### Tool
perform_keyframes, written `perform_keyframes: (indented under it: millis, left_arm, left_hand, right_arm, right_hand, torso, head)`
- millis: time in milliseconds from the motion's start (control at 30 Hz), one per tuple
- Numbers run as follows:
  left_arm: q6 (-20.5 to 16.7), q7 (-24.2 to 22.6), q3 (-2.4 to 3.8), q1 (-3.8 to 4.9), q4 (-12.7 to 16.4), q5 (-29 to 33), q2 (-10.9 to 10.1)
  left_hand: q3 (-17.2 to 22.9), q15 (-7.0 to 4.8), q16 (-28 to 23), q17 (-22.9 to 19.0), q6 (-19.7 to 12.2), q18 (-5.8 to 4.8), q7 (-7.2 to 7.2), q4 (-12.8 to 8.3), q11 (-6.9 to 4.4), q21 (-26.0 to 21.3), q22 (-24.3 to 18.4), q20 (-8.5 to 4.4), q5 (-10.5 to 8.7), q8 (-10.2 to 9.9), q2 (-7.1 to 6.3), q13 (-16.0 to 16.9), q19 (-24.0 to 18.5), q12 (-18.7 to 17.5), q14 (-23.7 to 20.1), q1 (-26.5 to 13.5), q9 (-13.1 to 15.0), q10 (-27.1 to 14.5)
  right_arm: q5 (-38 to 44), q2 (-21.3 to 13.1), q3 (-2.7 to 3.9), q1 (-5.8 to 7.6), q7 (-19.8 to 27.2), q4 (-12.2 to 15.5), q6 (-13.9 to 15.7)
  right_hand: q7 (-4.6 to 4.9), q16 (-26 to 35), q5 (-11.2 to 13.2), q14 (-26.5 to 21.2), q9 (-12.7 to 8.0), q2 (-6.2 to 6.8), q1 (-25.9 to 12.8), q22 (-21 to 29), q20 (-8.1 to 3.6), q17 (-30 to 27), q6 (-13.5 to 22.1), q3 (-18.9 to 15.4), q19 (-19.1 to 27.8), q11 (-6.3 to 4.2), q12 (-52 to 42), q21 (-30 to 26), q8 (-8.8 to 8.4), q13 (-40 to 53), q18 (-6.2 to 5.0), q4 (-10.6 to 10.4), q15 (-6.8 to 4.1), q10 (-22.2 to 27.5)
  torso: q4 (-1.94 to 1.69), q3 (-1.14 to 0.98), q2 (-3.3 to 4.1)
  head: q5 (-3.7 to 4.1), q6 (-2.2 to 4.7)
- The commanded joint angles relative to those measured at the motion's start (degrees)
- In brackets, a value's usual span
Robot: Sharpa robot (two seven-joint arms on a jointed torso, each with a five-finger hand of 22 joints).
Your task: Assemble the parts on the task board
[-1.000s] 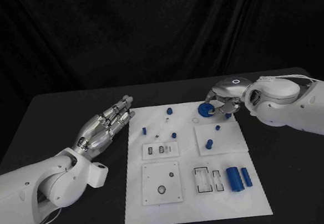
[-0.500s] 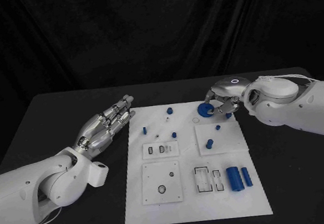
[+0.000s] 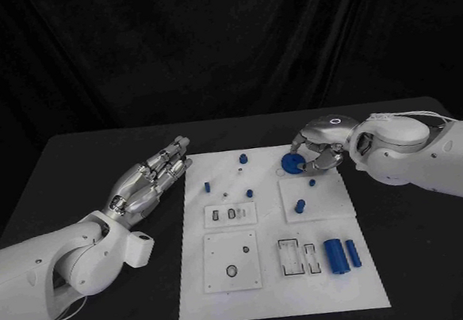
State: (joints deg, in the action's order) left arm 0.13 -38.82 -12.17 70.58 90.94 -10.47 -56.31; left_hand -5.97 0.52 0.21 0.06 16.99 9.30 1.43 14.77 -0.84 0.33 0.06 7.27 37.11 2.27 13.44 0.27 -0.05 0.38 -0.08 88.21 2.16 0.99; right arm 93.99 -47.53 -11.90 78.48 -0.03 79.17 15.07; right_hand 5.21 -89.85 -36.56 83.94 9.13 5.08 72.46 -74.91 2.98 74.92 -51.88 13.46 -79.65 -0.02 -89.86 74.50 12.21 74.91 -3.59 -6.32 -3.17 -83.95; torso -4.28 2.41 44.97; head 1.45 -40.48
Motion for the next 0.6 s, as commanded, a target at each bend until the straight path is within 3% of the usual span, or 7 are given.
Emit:
perform_keyframes:
  millis: [33, 133, 367, 600]
  left_arm:
    - [0.76, -1.27, 0.04, 0.11, 0.10, -0.20, -0.03]
    - [0.80, -1.19, 0.04, 0.11, 0.04, -0.20, -0.02]
    - [1.10, -1.03, 0.04, 0.11, -0.29, -0.20, 0.26]
    - [1.21, -0.95, 0.03, 0.10, -0.39, -0.20, 0.33]
  left_hand:
    - [0.35, 0.41, -0.21, -0.06, -0.28, 1.01, 0.14, -0.04, 0.43, -0.30, -0.04, 0.49, -0.24, -0.09, -0.20, -0.05, 0.09, -0.17, 0.08, 0.15, -0.05, -0.16]
    - [0.35, 0.41, -0.21, -0.06, -0.28, 1.01, 0.14, -0.04, 0.43, -0.30, -0.04, 0.49, -0.24, -0.09, -0.20, -0.05, 0.09, -0.17, 0.08, 0.15, -0.05, -0.16]
    - [0.42, 0.45, -0.21, -0.06, -0.38, 1.01, 0.19, -0.06, 0.49, -0.30, -0.04, 0.53, -0.26, -0.10, -0.18, -0.05, 0.09, -0.17, 0.08, 0.14, -0.06, -0.16]
    - [0.42, 0.45, -0.21, -0.06, -0.38, 1.01, 0.19, -0.06, 0.49, -0.30, -0.04, 0.53, -0.26, -0.10, -0.18, -0.05, 0.09, -0.17, 0.08, 0.14, -0.06, -0.16]
  right_arm:
    - [-0.98, 0.02, 0.02, 0.43, 1.50, 1.03, 1.00]
    - [-1.26, 0.26, 0.02, 0.83, 1.69, 1.82, 1.08]
    - [-2.97, 1.95, 0.03, 1.22, 2.19, 2.17, 0.32]
    - [-3.35, 4.24, 0.03, 1.29, 2.42, 1.04, -0.20]
  right_hand:
    - [-0.73, -0.15, -0.85, 6.06, 10.04, 0.06, -0.74, -5.95, 0.02, 15.08, -0.38, 0.63, -0.33, -0.33, -0.14, 0.27, 6.09, 15.09, -0.44, -0.20, -0.26, -6.05]
    - [-0.67, -0.15, -1.39, 6.06, 10.14, 0.21, -0.90, -6.07, 0.03, 15.08, -0.29, 0.98, -0.43, -0.30, -0.14, 0.37, 6.04, 15.09, -0.41, -0.33, -0.25, -6.05]
    - [-0.41, -0.15, -1.78, 6.06, 10.17, 0.35, -1.25, -6.14, 0.08, 15.08, -0.17, 1.43, -0.48, -0.12, -0.14, 0.37, 5.79, 15.09, -0.39, -0.64, -0.16, -6.05]
    - [-0.18, -0.15, -1.10, 6.06, 10.12, 0.49, -1.63, -6.22, 0.21, 15.08, 0.03, 1.88, -0.50, 0.11, -0.14, 0.34, 5.33, 15.09, -0.38, -0.98, 0.03, -6.05]
  torso:
    - [0.04, 0.03, -0.01]
    - [0.13, 0.10, -0.01]
    - [-0.14, 0.27, -0.02]
    - [-0.19, 0.21, 0.04]
  head:
    - [-0.14, -0.10]
    - [-0.29, -0.06]
    - [-0.05, -0.02]
    - [0.03, 0.09]
